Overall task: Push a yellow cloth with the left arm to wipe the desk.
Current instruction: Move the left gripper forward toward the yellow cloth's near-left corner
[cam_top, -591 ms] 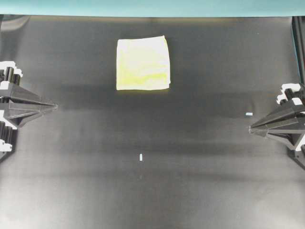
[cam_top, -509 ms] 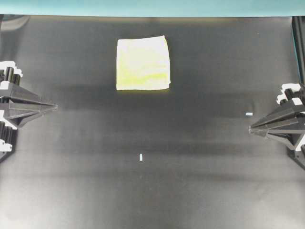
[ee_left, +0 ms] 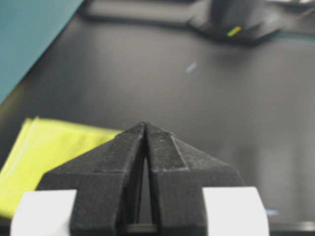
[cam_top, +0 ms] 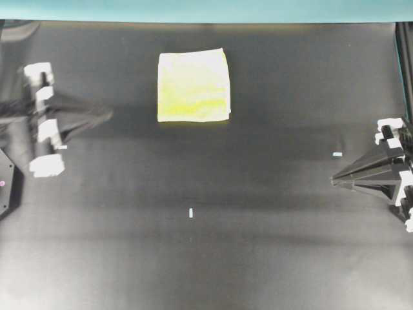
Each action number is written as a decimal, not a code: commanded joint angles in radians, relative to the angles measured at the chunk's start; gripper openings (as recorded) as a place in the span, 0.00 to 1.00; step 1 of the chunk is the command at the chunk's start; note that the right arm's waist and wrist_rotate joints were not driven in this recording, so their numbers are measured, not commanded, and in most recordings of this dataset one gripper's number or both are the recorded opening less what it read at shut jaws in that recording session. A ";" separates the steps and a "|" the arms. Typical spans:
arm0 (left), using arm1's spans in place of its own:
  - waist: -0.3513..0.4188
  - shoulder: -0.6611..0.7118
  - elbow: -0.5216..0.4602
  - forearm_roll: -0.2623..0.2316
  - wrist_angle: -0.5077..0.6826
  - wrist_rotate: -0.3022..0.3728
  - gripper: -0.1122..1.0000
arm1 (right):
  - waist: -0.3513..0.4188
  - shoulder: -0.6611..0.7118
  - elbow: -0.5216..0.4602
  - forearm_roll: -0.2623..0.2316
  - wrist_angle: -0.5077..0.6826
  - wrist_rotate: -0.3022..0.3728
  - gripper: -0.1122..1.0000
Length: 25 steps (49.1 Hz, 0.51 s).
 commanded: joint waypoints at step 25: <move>0.173 0.673 -0.388 0.003 -0.031 0.002 0.61 | 0.000 0.005 -0.003 0.002 -0.002 0.000 0.10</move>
